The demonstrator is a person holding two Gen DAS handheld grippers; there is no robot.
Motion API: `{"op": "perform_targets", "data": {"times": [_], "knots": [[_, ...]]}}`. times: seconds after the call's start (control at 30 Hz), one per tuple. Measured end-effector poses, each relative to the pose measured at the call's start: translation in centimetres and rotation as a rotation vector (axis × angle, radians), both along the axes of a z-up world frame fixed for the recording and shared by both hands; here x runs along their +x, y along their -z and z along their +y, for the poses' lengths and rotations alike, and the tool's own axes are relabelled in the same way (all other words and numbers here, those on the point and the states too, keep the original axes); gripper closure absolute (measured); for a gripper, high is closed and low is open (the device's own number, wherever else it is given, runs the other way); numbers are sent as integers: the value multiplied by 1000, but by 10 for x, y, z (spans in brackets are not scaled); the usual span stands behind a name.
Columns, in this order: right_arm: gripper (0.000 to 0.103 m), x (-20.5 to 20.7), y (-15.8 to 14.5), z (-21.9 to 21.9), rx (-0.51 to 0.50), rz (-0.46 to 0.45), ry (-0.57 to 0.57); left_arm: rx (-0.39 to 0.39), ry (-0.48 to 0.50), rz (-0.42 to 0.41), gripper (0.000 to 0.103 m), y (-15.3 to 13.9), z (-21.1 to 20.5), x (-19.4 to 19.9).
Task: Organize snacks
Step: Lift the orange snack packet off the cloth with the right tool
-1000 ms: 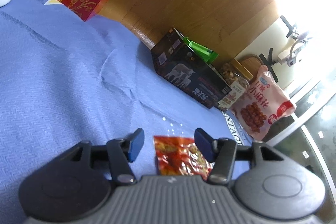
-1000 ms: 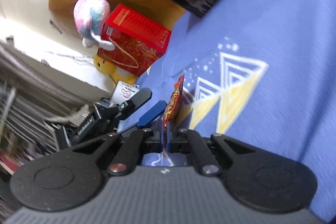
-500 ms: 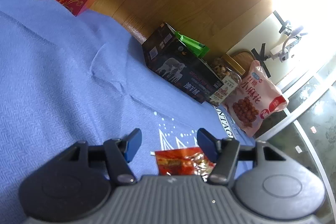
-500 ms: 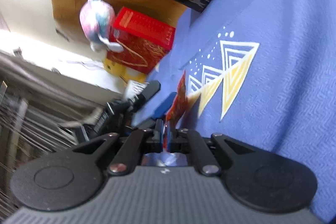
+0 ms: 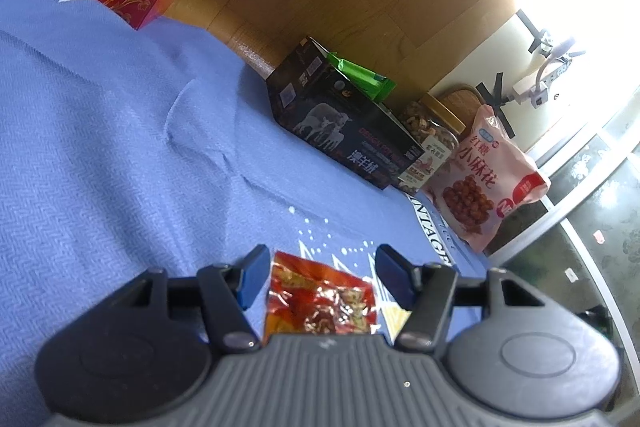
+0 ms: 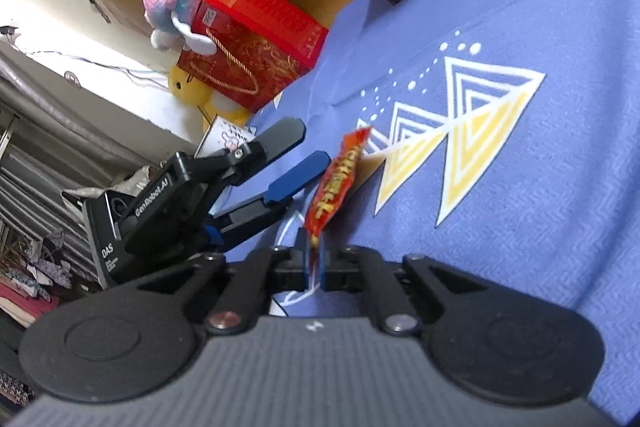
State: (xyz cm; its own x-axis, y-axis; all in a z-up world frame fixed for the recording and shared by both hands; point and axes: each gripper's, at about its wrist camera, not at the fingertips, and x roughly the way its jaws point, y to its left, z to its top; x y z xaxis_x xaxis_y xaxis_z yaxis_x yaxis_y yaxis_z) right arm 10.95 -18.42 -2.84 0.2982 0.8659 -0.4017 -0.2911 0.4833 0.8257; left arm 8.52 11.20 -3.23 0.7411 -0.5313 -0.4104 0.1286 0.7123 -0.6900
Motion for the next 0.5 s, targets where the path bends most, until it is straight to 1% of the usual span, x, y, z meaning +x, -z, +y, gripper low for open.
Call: {"op": "perform_targets", "data": {"times": [0.13, 0.27, 0.37, 0.5], "knots": [[98, -2, -4, -11, 37, 9, 36, -8, 4, 0, 43, 0, 1, 1], [98, -4, -1, -26, 108, 64, 52, -17, 17, 2, 43, 1, 2, 0], [98, -9, 5, -35, 154, 115, 61, -27, 35, 1, 41, 0, 3, 0], [98, -18, 7, -42, 178, 150, 70, -7, 45, 34, 41, -3, -3, -8]]}}
